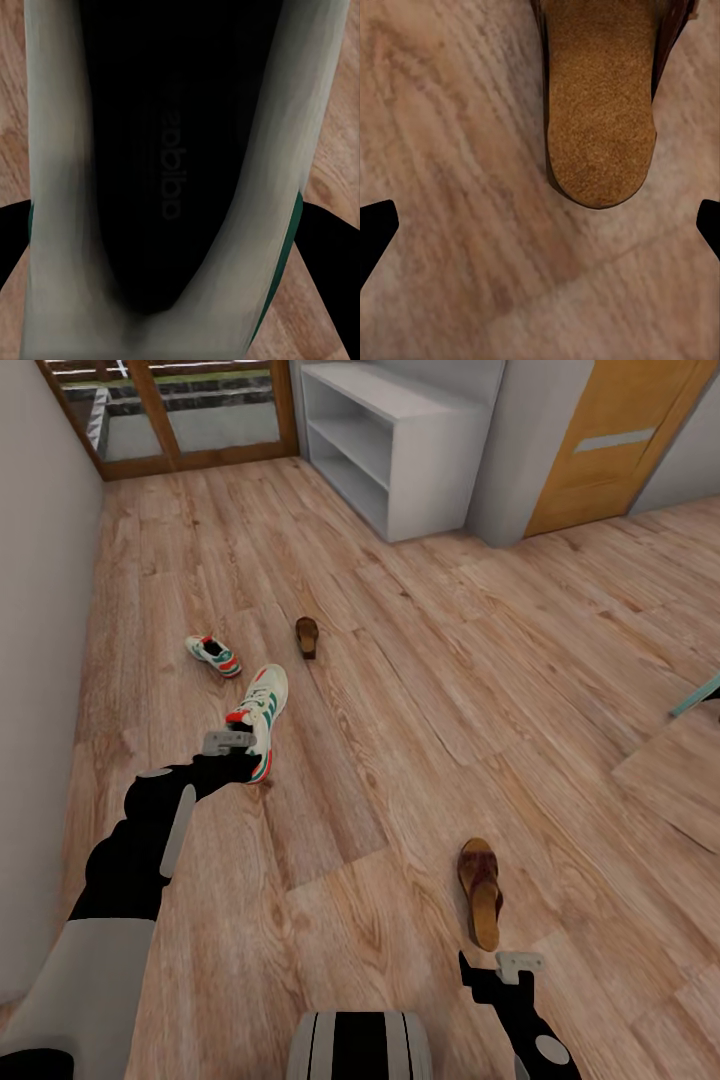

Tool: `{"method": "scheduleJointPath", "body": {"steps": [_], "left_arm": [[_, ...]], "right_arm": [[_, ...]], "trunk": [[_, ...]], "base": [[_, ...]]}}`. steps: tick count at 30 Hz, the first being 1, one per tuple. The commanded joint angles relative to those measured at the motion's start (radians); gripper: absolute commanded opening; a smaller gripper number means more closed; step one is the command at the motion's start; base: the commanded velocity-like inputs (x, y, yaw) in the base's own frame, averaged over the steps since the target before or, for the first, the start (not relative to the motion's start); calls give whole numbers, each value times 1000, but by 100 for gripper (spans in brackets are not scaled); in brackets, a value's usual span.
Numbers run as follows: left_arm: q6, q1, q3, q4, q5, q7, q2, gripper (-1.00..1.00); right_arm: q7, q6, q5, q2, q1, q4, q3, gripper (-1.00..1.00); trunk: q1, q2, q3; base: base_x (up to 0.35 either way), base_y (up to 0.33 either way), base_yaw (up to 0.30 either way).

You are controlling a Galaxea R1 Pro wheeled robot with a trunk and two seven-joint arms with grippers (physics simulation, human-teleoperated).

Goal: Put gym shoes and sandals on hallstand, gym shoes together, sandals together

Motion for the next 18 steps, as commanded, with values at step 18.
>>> {"method": "scheduleJointPath", "body": {"steps": [18], "left_arm": [[5, 0, 1, -2, 0, -3, 0, -100]], "right_arm": [[1, -3, -1, 0, 0, 0, 0, 100]], "trunk": [[0, 0, -1]], "base": [[124, -10, 0]]}}
